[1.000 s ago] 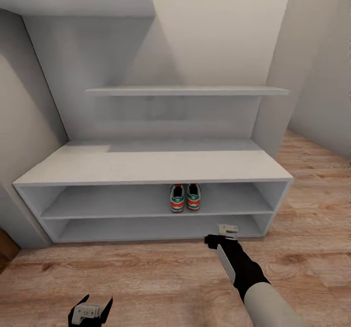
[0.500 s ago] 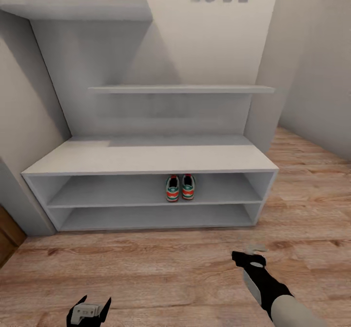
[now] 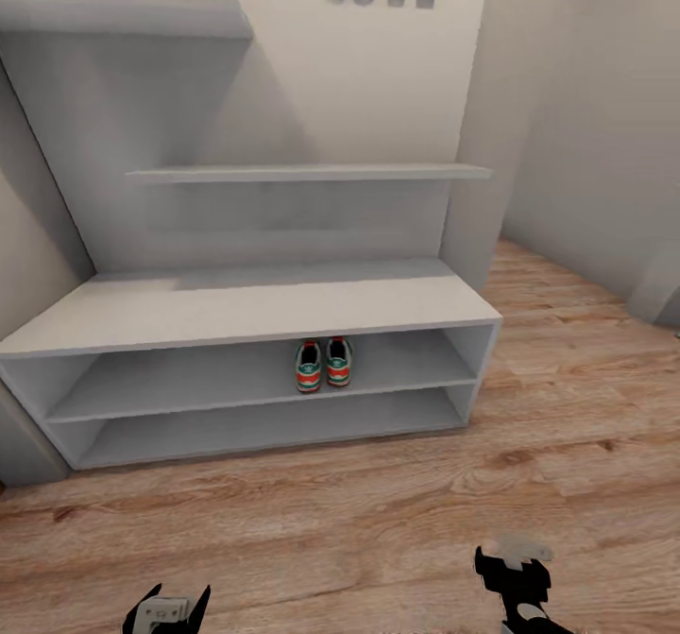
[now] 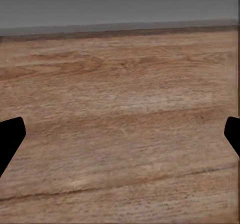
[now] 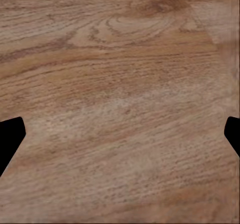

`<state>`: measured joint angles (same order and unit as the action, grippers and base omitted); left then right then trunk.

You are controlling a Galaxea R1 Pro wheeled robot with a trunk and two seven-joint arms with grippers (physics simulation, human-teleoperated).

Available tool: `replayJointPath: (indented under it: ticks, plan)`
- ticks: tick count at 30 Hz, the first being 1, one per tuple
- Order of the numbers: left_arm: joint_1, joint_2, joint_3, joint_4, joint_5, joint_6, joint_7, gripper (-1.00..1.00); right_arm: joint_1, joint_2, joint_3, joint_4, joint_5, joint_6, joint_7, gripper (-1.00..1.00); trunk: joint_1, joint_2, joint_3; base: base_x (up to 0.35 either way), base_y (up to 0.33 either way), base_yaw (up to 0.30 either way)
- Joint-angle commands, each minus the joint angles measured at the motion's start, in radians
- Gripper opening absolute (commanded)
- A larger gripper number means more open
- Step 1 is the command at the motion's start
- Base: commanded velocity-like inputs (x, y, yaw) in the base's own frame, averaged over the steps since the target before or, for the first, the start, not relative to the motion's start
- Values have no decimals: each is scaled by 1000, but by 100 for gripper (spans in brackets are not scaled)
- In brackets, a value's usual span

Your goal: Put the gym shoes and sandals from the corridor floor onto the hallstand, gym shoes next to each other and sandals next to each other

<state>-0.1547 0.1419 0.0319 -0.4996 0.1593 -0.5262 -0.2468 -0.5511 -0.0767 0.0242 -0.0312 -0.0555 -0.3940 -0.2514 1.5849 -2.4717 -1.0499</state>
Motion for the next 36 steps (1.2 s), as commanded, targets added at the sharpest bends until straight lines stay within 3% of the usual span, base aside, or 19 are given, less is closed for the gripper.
replayJointPath:
  ticks: [1,24,36]
  plan:
    - [0,0,3,7,10,-1,-1,100,8,-2,3,3,-6,-8,-1,100,0,0,-1,0,0,-293]
    - [0,-2,3,19,8,-1,23,100,46,-14,2,5,-8,-56,-2,100,0,0,-1,0,-3,-297]
    - [0,-2,2,19,5,-1,23,100,57,-14,2,5,-7,-112,-5,100,0,0,-1,1,-225,-298]
